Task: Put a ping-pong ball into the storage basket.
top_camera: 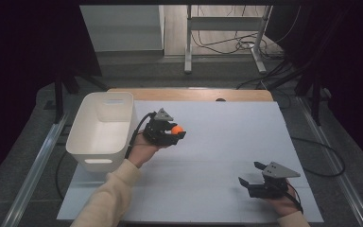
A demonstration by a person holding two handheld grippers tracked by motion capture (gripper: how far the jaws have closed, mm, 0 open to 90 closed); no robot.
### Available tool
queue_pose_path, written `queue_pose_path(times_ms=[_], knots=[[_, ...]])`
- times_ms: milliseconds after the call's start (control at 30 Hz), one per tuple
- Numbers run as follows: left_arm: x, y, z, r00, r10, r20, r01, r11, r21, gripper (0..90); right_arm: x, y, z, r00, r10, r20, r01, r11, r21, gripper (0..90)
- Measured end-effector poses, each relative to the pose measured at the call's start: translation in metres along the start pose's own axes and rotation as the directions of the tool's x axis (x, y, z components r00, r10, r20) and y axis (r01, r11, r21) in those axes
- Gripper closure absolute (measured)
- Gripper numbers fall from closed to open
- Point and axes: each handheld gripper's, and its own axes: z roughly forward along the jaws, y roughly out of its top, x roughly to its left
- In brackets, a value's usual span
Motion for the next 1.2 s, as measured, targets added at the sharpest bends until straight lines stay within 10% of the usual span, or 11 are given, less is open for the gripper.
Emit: queue_pose_path(times_ms=[1200], knots=[[0.004,0.014,-0.039,0.9997,0.002,-0.026,-0.004,0.9971,-0.076,49.9,0.0,0.0,0.0,1.0,0.001,0.005,-0.001,1.0,0.001,14.8]])
